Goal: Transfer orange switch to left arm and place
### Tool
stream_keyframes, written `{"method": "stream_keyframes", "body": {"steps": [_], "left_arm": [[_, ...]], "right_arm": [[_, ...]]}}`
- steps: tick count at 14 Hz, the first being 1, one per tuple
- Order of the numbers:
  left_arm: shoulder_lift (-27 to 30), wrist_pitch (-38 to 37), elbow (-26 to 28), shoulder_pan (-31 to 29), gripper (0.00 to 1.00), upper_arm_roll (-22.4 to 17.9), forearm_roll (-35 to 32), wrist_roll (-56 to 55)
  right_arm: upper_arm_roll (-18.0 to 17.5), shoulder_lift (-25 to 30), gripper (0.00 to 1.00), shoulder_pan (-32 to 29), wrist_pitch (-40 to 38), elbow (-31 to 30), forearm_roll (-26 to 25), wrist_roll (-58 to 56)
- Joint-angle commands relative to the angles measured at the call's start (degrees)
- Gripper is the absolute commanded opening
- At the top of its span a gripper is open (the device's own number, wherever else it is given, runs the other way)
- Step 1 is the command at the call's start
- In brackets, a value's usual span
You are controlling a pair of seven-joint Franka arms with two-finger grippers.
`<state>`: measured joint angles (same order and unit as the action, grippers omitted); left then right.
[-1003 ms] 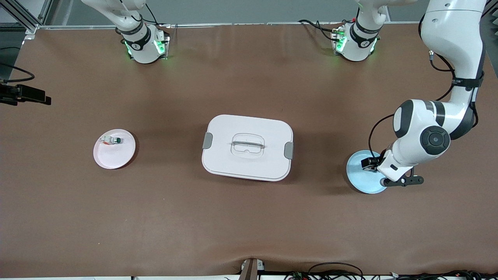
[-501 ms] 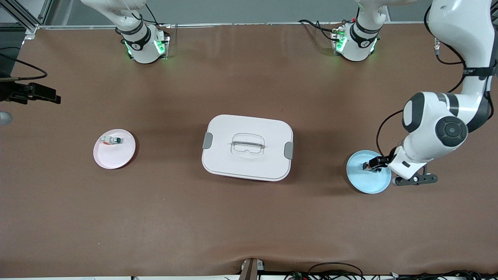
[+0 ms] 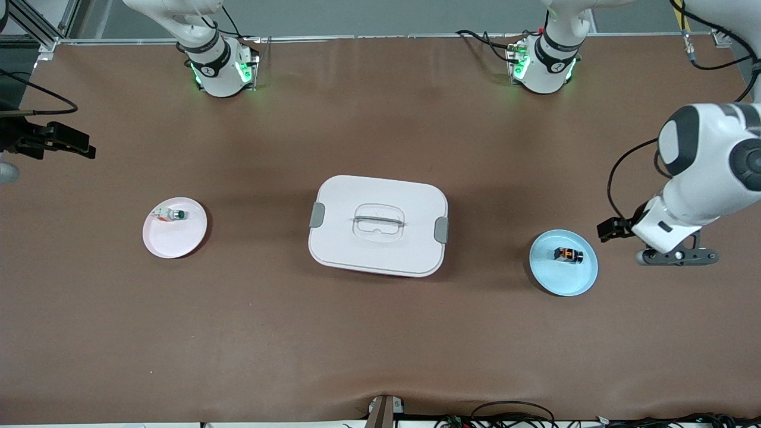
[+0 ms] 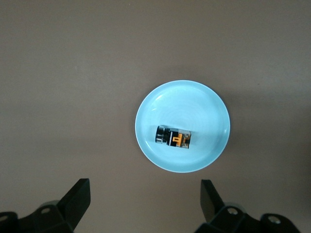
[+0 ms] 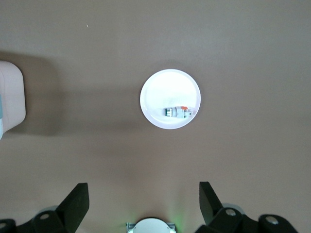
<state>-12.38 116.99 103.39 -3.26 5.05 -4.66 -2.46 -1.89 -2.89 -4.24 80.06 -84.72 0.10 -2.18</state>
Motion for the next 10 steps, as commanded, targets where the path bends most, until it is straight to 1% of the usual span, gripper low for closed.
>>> {"method": "stream_keyframes", "body": {"steps": [1,4,6,8,10], "left_arm": [[6.1,-1.3,3.8,-0.3,1.0,0.5,2.2,0.9],[11.6,-1.2,7.5,0.1,1.0,0.5,2.8,-0.4],[16.2,-1.2,10.7,-0.1,1.0,0.5,3.4,-0.9],[19.2,-3.0,11.1,-0.2,1.0,0.4,3.4,-0.2],[20.8,-6.2,9.5,-0.1,1.0,0.4,3.8,-0.2]], "right_arm": [[-0.1,3.5,1.0,0.1,2.5,-3.9,0.2,0.8],[-0.1,4.0,1.0,0.2,2.6,-4.1,0.2,0.7],[-0.1,4.7,1.0,0.2,3.5,-4.8,0.2,0.5],[-0.1,6.7,1.0,0.2,5.1,-7.5,0.3,0.5],[-0.1,9.2,1.0,0.2,7.2,-10.8,0.3,0.4]]}}
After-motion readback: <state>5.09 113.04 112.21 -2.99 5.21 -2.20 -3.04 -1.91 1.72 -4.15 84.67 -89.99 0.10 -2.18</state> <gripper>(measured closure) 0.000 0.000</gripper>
